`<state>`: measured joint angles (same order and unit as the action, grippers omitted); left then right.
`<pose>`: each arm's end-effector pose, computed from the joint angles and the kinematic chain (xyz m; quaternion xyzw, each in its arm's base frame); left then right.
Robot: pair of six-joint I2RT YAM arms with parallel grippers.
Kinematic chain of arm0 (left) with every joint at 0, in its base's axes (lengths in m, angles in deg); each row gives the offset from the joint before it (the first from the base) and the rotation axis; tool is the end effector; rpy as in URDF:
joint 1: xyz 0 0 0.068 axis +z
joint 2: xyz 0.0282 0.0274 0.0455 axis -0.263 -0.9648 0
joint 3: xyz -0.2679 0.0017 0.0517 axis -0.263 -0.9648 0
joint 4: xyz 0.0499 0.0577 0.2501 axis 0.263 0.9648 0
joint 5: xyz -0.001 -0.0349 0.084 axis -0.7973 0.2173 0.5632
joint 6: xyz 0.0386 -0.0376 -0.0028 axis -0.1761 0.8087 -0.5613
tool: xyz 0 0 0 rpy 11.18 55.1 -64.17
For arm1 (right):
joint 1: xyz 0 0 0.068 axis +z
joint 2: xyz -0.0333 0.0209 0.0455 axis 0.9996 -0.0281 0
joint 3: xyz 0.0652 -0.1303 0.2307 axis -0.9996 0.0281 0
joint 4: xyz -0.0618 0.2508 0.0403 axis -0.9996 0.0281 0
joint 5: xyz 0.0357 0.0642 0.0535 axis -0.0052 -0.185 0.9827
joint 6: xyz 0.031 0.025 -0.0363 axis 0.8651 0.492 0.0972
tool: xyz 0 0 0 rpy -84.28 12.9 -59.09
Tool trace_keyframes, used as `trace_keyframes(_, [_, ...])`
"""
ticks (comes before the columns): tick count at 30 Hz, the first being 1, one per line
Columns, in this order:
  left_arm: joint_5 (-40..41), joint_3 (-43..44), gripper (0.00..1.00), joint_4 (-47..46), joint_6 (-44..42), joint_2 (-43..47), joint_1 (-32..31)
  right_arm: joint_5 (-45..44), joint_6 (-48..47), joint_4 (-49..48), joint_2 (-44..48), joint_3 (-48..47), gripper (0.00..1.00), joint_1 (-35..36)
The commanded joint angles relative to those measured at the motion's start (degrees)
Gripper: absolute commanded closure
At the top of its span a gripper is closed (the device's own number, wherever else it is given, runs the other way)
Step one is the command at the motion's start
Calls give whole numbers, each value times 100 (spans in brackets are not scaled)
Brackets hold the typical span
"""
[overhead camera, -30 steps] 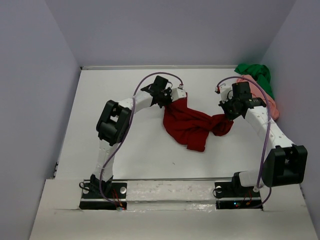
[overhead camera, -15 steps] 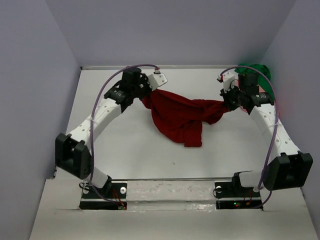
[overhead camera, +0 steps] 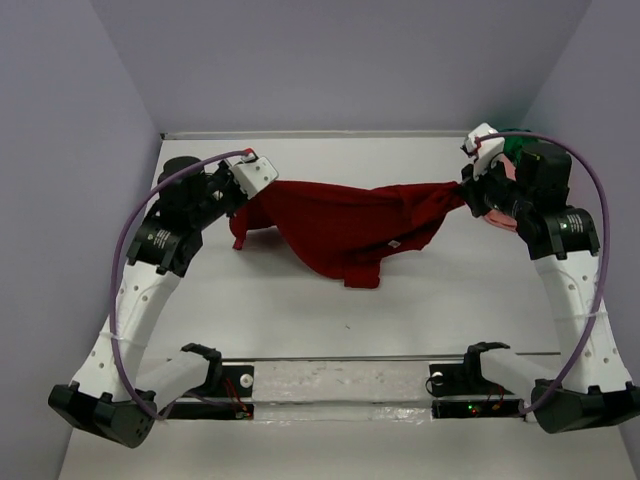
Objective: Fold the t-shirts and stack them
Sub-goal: Flatten out the tshirt
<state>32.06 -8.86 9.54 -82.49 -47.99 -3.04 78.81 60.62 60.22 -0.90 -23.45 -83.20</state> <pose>0.2051 -0.0777 0.4296 0.4618 0.6133 0.0366 0.6398 0.2033 0.0310 0.4302 -0.3118 0.7845 0.0586 0.5328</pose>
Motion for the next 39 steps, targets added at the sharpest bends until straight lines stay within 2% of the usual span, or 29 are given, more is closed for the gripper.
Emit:
trace_keyframes(1, [-338,-145,100,-110,79,434,175,412,82,167,203,-458,100,-44])
trace_keyframes(8, [-778,-172,100,-163,264,488,413,359,30,344,54,-845,100,-44])
trace_keyframes(14, [-883,-672,100,-391,290,383,422,210,-67,27,-411,-459,100,-44])
trace_keyframes(19, [-1612,-1287,100,-260,133,470,422,148,-120,-70,-543,-213,100,-44])
trace_keyframes(20, [-1726,-1332,100,-85,71,479,422,139,-111,-70,-544,-126,100,-44])
trace_keyframes(22, [-2209,-1367,83,249,-139,418,413,96,-103,-61,-526,-46,100,-44])
trace_keyframes(23, [-2367,-1367,77,694,-262,383,370,87,-103,-52,-509,-19,100,-44])
trace_keyframes(24, [-2587,-1307,76,925,-542,270,317,52,-102,-43,-491,33,100,-44])
trace_keyframes(29, [-3001,-1192,83,2408,-1246,-39,-174,-19,-59,18,-421,86,100,-44])
trace_keyframes(30, [-2976,-1218,90,2526,-1300,-109,-445,-36,-59,27,-421,86,100,-44])
trace_keyframes(32, [-3063,-1262,92,2832,-1467,-144,-562,-54,-41,27,-438,78,100,-44])
trace_keyframes(33, [-3098,-1288,77,2878,-1511,-162,-614,-54,-32,36,-464,78,100,-44])
trace_keyframes(35, [-3029,-1358,61,2887,-1486,-145,-650,-54,3,45,-482,69,100,-44])
trace_keyframes(36, [-2854,-1376,47,2713,-1407,-127,-650,-45,12,45,-499,69,100,-44])
trace_keyframes(39, [-2372,-1648,39,1940,-942,101,-650,-10,47,53,-552,77,100,-44])
